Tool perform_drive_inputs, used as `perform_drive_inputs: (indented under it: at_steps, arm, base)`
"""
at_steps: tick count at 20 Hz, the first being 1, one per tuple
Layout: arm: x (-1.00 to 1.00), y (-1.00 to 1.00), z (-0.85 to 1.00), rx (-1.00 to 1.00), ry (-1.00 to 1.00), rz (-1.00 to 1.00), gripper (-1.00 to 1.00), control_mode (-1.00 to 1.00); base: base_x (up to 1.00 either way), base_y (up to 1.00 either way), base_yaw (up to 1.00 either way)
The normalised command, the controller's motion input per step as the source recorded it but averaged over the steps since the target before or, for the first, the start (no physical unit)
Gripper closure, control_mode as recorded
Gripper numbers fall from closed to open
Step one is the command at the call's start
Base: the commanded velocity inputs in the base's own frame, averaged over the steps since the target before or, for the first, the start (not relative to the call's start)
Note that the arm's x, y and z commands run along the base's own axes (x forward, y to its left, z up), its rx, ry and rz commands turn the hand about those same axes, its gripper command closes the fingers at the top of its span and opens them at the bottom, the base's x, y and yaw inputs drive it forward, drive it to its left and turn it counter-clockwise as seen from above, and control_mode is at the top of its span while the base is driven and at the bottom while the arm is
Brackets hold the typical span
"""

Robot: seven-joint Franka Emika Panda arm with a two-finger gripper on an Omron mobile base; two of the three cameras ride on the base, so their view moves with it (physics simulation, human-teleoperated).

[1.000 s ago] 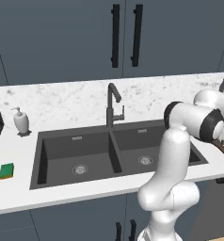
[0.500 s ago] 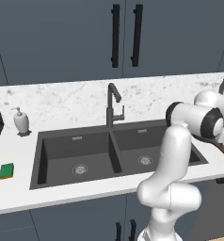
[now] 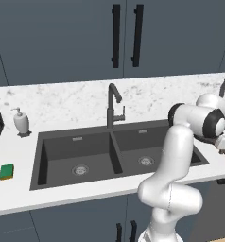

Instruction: Pick the pan and sponge and place them into the sink. Then turn on the water.

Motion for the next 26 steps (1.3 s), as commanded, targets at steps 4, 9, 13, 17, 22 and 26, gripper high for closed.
perform_drive_inputs:
  at_steps: [4,9,13,17,22,26]
  arm:
    - [0.0,0.0,-0.22,0.0,0.0,0.0,-1.0,-1.0]
    - [0.01,0.0,-0.24,0.0,0.0,0.0,-1.0,-1.0]
    - [0.0,0.0,-0.26,0.0,0.0,0.0,1.0,-1.0]
    - [0.0,0.0,-0.09,0.0,0.0,0.0,1.0,-1.0]
    - [0.0,0.0,0.0,0.0,0.0,0.0,1.0,-1.0]
    - [0.0,0.0,0.0,0.0,0.0,0.0,1.0,-1.0]
  base:
    - [0.0,0.0,0.0]
    - [0.0,0.0,0.0]
    - [0.0,0.0,0.0]
    - [0.0,0.0,0.0]
    - [0.0,0.0,0.0]
    - [0.0,0.0,0.0]
